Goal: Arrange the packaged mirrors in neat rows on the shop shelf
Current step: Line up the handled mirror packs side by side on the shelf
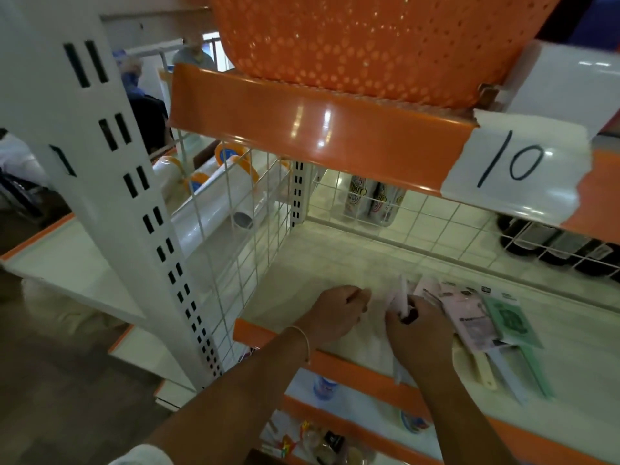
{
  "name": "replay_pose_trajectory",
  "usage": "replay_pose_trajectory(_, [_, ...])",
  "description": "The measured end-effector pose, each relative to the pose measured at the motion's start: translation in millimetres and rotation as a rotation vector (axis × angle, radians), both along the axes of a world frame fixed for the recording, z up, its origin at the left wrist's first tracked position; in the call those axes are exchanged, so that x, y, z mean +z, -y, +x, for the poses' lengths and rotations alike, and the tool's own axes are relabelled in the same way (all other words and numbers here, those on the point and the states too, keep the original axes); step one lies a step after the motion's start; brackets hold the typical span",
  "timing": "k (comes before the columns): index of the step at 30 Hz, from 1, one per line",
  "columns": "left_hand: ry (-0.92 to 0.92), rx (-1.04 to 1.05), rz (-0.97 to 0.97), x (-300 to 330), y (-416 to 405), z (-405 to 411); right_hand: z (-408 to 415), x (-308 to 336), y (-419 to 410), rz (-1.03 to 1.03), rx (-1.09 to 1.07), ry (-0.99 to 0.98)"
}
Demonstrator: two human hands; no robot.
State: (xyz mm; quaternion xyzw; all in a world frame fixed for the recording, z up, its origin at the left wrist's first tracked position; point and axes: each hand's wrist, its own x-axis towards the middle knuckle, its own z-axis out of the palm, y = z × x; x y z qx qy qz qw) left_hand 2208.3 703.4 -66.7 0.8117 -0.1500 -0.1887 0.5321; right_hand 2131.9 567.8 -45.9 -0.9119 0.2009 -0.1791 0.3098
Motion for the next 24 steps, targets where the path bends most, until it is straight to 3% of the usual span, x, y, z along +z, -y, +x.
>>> replay_pose_trajectory(3, [-0.132,0.030,-0.063,5,-3,6,4,2,-17,-0.002,0.126,-0.002])
replay_pose_trajectory(8, [0.052,0.076,0.179,0,-10,24,6,-9,-30,0.047,0.309,-0.065])
replay_pose_trajectory(13, [0.180,0.211,0.209,-4,-14,28,1,-31,-20,-0.090,0.482,-0.121])
replay_pose_trajectory(18, [0.537,0.109,0.362,-24,-19,15,0,-40,-15,-0.148,0.545,-0.143])
replay_pose_trajectory(21, [0.640,0.027,0.440,-37,-21,15,-1,-32,-15,-0.031,0.592,-0.083])
replay_pose_trajectory(24, [0.691,-0.028,0.535,-37,-18,12,-8,-33,-12,0.116,0.443,0.032])
